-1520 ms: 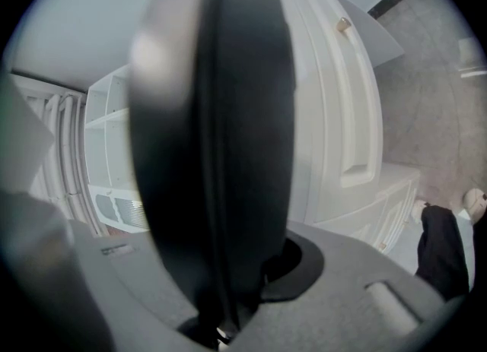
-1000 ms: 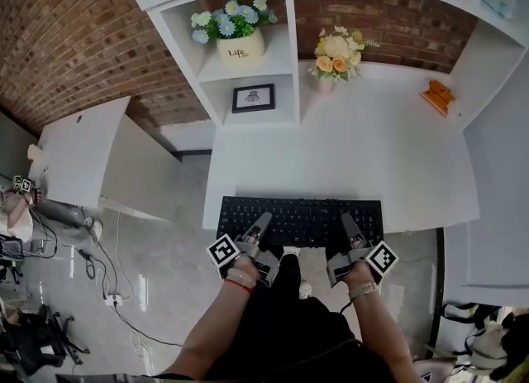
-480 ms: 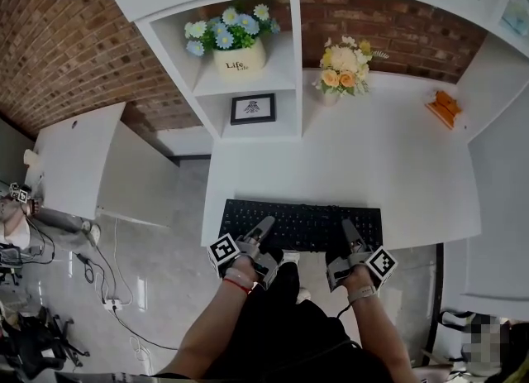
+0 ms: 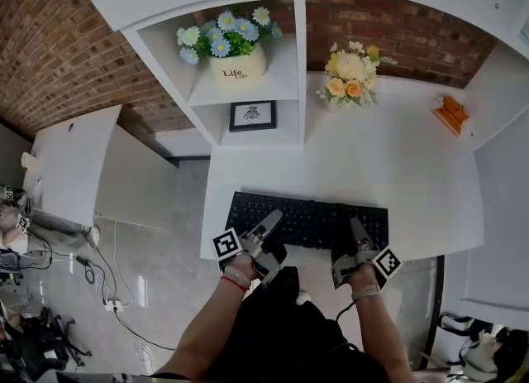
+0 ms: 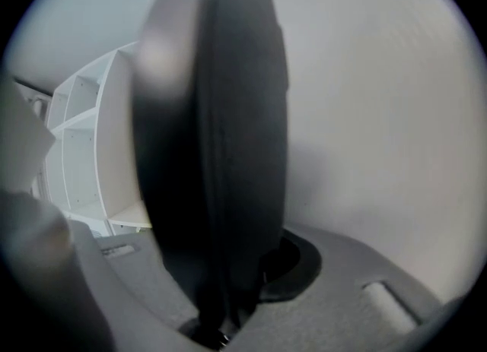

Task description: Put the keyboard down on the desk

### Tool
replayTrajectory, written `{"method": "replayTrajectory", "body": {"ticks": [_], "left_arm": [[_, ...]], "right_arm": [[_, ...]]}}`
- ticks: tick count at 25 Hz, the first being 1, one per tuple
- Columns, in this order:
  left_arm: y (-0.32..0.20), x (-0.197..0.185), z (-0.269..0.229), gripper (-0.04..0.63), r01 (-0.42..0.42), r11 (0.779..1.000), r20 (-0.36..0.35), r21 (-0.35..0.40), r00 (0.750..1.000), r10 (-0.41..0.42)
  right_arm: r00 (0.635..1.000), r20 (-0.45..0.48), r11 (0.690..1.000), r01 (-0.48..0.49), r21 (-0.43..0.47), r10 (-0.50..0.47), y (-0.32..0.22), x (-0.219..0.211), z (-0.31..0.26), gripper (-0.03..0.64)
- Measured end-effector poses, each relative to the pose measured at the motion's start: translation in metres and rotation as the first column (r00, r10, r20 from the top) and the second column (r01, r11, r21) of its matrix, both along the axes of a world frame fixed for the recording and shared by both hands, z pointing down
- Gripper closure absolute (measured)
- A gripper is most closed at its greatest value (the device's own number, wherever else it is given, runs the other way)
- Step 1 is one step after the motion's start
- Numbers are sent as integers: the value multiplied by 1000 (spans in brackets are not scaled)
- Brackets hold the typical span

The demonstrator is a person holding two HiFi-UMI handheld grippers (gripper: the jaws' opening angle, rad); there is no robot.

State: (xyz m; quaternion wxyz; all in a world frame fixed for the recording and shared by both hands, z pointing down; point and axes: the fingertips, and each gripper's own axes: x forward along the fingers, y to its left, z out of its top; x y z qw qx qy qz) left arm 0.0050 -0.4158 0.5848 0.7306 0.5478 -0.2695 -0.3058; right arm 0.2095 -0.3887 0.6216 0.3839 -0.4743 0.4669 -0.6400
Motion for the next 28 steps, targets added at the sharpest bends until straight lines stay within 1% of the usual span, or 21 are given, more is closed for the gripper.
{"method": "replayTrajectory", "body": {"ticks": [7,11,14,16,19,24,26,28], "left_arm": [[-20,2,-1,330,-21,1000,-26,15,999,21],[-31,1,-3,274,-5,1000,-19,21,1000,5],[-38,-1,-2,249,5,1000,-16,14,1000,-5],[-41,-2,-2,242,-5,1000,-7,12,1000,5],[-40,1,-3,229,-53,998,7,13,999,53],[-35,4,-8,222,-127,991,-1,31,992,127],[-30,7,-9,222,-174,983,33,55,984,173],[-21,12,-11,222,-245,965,99,94,967,236]], "right_arm": [[1000,2,1000,1,2,-1,-26,2,1,541],[1000,-9,1000,7,-6,-7,-39,1,3,541],[1000,-16,1000,18,-18,-18,-48,-2,3,541],[1000,-19,999,24,-25,-24,-53,-4,3,541],[999,-23,999,31,-36,-32,-57,-5,3,543],[999,-26,998,38,-46,-39,-64,-5,4,543],[999,-25,998,39,-50,-40,-66,-6,4,543],[999,-25,998,41,-53,-42,-67,-6,5,545]]}}
